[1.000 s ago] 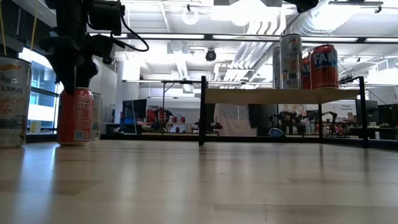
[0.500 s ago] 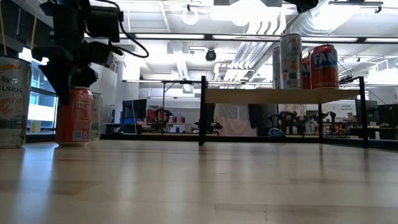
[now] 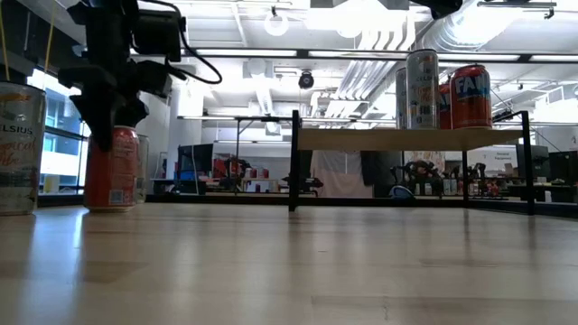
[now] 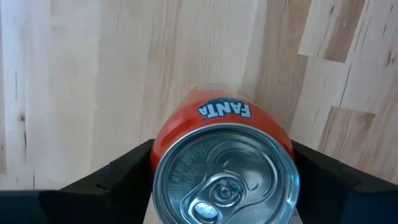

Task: Place canned beverage on shelf
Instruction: Put the orange soda can on the shelf

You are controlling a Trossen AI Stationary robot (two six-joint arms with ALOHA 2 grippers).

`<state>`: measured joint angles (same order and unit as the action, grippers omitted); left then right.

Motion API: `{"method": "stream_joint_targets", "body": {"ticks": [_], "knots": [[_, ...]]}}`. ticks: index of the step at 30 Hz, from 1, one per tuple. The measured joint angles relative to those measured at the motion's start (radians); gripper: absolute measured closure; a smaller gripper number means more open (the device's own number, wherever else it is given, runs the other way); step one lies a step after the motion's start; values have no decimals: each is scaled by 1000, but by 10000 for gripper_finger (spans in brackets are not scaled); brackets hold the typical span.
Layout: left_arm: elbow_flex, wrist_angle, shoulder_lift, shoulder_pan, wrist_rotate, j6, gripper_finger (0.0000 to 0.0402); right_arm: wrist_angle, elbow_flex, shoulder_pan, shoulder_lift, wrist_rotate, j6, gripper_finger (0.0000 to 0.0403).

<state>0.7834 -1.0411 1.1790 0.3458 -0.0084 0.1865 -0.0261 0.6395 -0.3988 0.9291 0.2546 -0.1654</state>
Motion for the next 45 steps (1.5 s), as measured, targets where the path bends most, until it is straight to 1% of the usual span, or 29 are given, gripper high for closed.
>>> {"method": "stream_joint_targets", "body": {"ticks": [4, 9, 12, 15, 17, 21, 25, 28, 31, 34, 36, 38, 42, 45], "knots": [[49, -24, 8, 0, -7, -40, 114, 0, 0, 0, 0, 0, 0, 121], [163, -46, 4, 0, 8, -100, 114, -8, 0, 0, 0, 0, 5, 121], [234, -89, 2, 0, 14, -163, 114, -8, 0, 0, 0, 0, 52, 121], [327, -100, 3, 0, 31, -235, 114, -8, 0, 0, 0, -5, 153, 121], [389, -119, 2, -3, 31, -290, 114, -8, 0, 0, 0, -27, 179, 121], [531, -115, 10, -7, 33, -401, 114, -20, 0, 0, 0, -31, 110, 121], [675, -129, 45, -7, 32, -501, 114, -51, 0, 0, 0, -56, 113, 121], [794, -124, 99, -7, 32, -580, 114, -49, 0, 0, 1, -58, 101, 121], [909, -126, 177, -7, 31, -635, 114, -45, 0, 0, 2, -58, 44, 121], [1019, -131, 269, -7, 31, -688, 114, -59, 1, 0, 0, 36, 48, 121], [1101, -134, 336, -7, 31, -715, 114, -2, 23, 0, -3, 87, 105, 121], [1192, -131, 404, -7, 30, -738, 114, 98, 59, 0, -6, 115, 190, 121], [1370, -128, 537, -9, 30, -798, 114, 323, 116, -23, -6, 110, 380, 121], [1464, -155, 629, -6, 30, -850, 114, 434, 126, -54, -6, 113, 486, 121]]}}
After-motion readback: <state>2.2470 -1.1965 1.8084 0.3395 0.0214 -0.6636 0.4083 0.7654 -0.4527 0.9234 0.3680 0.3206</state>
